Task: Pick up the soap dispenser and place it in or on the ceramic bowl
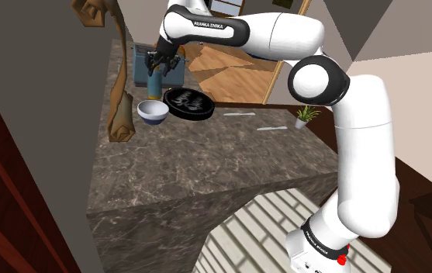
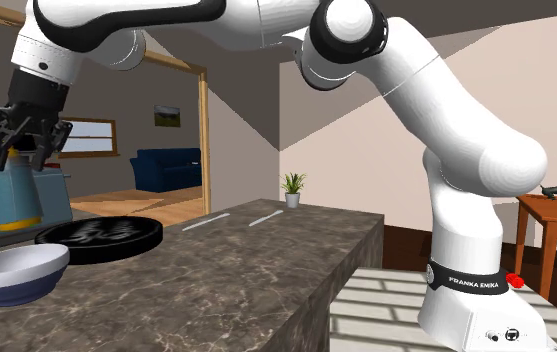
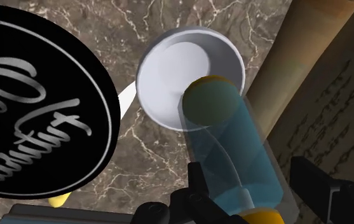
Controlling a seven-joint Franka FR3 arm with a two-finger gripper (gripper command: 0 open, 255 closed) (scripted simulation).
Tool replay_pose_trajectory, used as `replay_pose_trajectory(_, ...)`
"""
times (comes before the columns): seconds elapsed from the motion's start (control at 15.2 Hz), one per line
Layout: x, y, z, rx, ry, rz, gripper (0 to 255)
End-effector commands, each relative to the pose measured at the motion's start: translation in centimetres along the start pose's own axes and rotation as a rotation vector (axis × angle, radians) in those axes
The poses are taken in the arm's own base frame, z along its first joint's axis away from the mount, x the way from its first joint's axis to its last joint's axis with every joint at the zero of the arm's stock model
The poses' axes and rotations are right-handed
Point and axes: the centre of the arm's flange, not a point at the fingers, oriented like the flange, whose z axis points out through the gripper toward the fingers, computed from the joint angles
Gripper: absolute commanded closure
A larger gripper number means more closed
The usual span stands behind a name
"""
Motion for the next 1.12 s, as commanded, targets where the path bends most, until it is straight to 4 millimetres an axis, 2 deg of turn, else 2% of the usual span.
replay_pose_trajectory(0.0,-0.3,0.1,1.1,0.000,0.001,0.000,255)
replay_pose_trajectory(0.53,-1.8,0.6,5.4,0.000,0.001,0.000,255)
replay_pose_trajectory(1.06,-1.8,0.6,5.4,0.000,0.001,0.000,255)
